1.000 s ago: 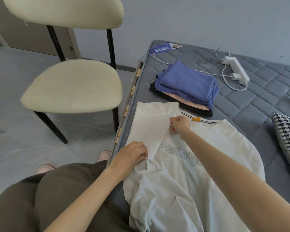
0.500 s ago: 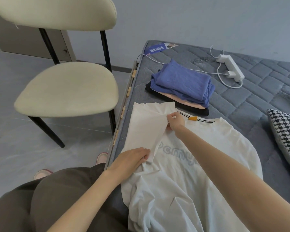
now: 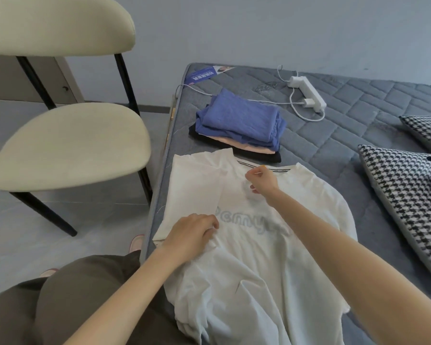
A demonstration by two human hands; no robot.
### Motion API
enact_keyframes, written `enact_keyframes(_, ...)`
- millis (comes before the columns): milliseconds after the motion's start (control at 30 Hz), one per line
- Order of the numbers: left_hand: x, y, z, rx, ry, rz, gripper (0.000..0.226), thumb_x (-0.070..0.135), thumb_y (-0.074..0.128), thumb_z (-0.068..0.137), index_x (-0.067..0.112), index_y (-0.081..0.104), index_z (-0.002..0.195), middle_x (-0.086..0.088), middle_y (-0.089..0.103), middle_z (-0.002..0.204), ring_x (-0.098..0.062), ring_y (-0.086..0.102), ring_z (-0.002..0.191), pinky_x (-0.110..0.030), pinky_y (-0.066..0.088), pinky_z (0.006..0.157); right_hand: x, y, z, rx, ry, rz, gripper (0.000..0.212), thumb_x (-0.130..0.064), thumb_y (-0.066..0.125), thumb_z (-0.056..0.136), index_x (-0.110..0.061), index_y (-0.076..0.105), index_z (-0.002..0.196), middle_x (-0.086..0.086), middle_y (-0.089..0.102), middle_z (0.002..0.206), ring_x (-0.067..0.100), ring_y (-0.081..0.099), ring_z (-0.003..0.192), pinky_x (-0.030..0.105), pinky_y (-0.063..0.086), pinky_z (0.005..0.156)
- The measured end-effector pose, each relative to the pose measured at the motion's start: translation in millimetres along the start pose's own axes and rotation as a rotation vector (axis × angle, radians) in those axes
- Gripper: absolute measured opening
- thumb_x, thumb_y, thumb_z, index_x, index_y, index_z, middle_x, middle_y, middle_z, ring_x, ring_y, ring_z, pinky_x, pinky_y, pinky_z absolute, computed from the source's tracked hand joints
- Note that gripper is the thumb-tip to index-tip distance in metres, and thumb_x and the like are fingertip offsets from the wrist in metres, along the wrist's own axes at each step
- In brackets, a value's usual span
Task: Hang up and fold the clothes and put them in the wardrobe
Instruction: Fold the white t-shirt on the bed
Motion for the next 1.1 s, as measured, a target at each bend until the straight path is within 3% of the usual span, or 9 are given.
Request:
enact_keyframes(100,29.4,1.6,15.4,0.004,0.048,-0.005,0.027,0.020,0.041,0.099,0.024,0.056,0.121,0.004,0.060,0.121,-0.019,0.053,0.109,-0.030,0.040,0.081,11.7,-43.9,-15.1,0.030,-0.049,-0.035,0.012,-0.021,0.062,0.091,-0.016,0.058,0.101,0.004,0.060,0.099,0.019,0.057,0.078,0.028,0.049,0.066)
enact_keyframes(267,87.1,22.8,41.4,-0.035,0.131,-0.007,0.032,0.024,0.041,0.099,0.027,0.052,0.130,0.006,0.056,0.132,-0.021,0.051,0.117,-0.032,0.041,0.092,49.8,-137.8,-42.7,0.221,-0.105,-0.171,0.015,-0.019,0.060,0.091,-0.017,0.062,0.106,-0.001,0.063,0.111,0.016,0.057,0.101,0.030,0.047,0.087)
enact_keyframes(433,132.8,61.9,58.8,-0.112,0.207,0.025,0.042,0.026,0.039,0.099,0.026,0.041,0.141,0.005,0.041,0.147,-0.019,0.038,0.133,-0.030,0.033,0.103,121.2,-216.5,-71.6,0.408,0.133,-0.236,0.027,-0.019,0.052,0.091,-0.011,0.055,0.117,0.007,0.056,0.122,0.027,0.046,0.121,0.039,0.042,0.098)
enact_keyframes(500,142.0,76.9,62.9,-0.150,0.198,0.053,0.047,0.028,0.038,0.099,0.025,0.035,0.146,0.002,0.031,0.153,-0.020,0.029,0.139,-0.033,0.027,0.112,146.3,-224.0,-78.2,0.360,0.231,-0.226,0.012,-0.026,0.053,0.093,-0.014,0.056,0.094,0.004,0.057,0.097,0.026,0.051,0.100,0.035,0.045,0.081)
enact_keyframes(567,145.3,89.3,65.3,-0.194,0.171,0.073,0.050,0.030,0.036,0.100,0.028,0.027,0.149,0.001,0.022,0.157,-0.022,0.019,0.144,-0.039,0.021,0.116,158.9,-220.4,-78.8,0.306,0.262,-0.157,0.039,-0.034,0.053,0.094,-0.021,0.037,0.061,-0.003,0.040,0.060,0.018,0.041,0.061,0.030,0.031,0.054)
enact_keyframes(600,145.5,93.7,66.3,-0.211,0.156,0.085,0.051,0.032,0.035,0.101,0.029,0.023,0.150,0.001,0.018,0.158,-0.024,0.015,0.145,-0.041,0.019,0.117,162.5,-218.3,-77.6,0.287,0.263,-0.129,0.046,-0.037,0.053,0.094,-0.021,0.029,0.058,-0.004,0.032,0.054,0.015,0.032,0.053,0.029,0.023,0.050)
enact_keyframes(700,140.2,100.6,68.8,-0.250,0.078,0.091,0.052,0.034,0.030,0.102,0.035,0.013,0.151,0.005,0.005,0.161,-0.030,0.004,0.146,-0.049,0.016,0.116,164.3,-213.8,-70.9,0.233,0.249,-0.080,0.038,-0.034,0.051,0.094,-0.016,0.037,0.064,-0.001,0.039,0.063,0.014,0.035,0.058,0.028,0.025,0.052)
enact_keyframes(833,128.7,104.4,74.3,-0.313,-0.022,0.093,0.052,0.037,0.025,0.103,0.042,0.005,0.151,0.008,-0.011,0.161,-0.037,-0.011,0.146,-0.061,0.009,0.114,151.2,-230.0,-62.4,0.324,0.169,-0.112,0.029,-0.028,0.039,0.099,-0.017,0.039,0.073,-0.002,0.047,0.080,0.021,0.045,0.083,0.032,0.032,0.065)
enact_keyframes(1100,118.8,110.2,81.9,-0.386,-0.062,0.135,0.051,0.044,0.020,0.103,0.047,0.000,0.149,0.008,-0.018,0.159,-0.041,-0.017,0.144,-0.063,0.006,0.113,108.5,-258.0,-48.1,0.467,0.012,-0.605,0.022,-0.037,0.041,0.092,-0.017,0.051,0.092,0.001,0.059,0.084,0.029,0.054,0.082,0.035,0.038,0.063)
Point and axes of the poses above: each hand's wrist, its own z-axis towards the middle knuckle, its own y-axis out of the palm, x = y × z, the point moved 7 cm from there along z, towards the middle knuckle
